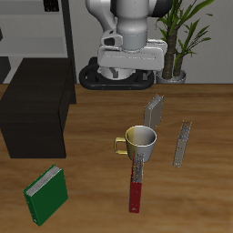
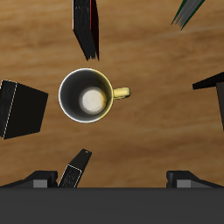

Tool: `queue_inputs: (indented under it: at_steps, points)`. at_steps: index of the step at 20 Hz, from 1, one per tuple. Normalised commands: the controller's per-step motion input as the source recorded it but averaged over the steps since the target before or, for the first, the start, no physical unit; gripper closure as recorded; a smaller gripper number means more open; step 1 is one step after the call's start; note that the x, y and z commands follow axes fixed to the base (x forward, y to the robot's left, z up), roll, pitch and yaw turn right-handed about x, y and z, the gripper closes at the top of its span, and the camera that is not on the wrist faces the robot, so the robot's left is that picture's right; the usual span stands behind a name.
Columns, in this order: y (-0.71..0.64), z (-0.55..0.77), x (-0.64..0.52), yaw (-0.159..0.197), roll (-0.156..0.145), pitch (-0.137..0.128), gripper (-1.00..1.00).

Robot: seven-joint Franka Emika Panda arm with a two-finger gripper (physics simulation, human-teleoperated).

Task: Place the right yellow book in the top region of the shelf

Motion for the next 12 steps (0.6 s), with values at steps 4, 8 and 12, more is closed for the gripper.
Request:
queue_inputs:
  at_steps: [4,8,12]
  points:
    - [0.3,-0.17,-0.26,-0.025,-0.014,-0.042,-1.0]
    - [0.31,-0.16,-0.23,-0.038,-0.017,-0.022,-1.0]
    - [0.31,-0.16,-0.16,-0.032,-0.032,-0.01,-1.0]
